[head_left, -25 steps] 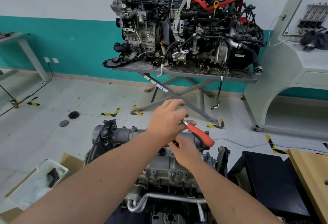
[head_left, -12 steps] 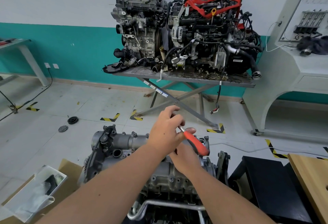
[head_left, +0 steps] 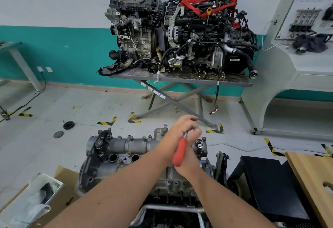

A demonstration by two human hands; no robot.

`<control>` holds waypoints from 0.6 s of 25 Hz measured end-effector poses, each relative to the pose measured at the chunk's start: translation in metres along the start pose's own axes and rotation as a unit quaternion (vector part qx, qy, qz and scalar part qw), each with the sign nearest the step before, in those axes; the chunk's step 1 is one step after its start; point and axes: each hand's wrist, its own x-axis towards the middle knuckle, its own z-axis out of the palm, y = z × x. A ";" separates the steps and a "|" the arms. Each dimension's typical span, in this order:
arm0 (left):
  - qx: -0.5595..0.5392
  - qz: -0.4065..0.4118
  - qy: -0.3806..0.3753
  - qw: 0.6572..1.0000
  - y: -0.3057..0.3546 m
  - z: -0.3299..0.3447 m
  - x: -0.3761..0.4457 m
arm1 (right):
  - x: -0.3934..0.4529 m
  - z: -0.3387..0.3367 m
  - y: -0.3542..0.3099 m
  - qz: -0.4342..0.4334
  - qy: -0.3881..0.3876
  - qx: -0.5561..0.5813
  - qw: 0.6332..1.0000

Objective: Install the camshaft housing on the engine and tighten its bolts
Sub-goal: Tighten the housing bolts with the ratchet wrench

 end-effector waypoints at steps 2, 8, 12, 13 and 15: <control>-0.114 -0.049 0.049 0.991 -0.005 0.001 0.000 | 0.016 0.011 -0.004 -0.046 -0.005 0.023 0.999; -0.385 -0.243 0.160 0.876 -0.008 -0.006 0.017 | 0.027 0.015 -0.007 -0.021 -0.027 -0.014 0.999; -0.406 -0.338 0.187 0.828 -0.002 -0.024 0.026 | 0.028 0.016 -0.008 -0.026 -0.031 -0.043 0.998; -0.377 -0.359 0.181 0.834 0.001 -0.028 0.028 | 0.028 0.018 -0.007 -0.026 -0.031 -0.055 0.998; -0.314 -0.386 0.146 0.855 0.006 -0.035 0.032 | 0.028 0.019 -0.006 -0.030 -0.025 -0.065 0.997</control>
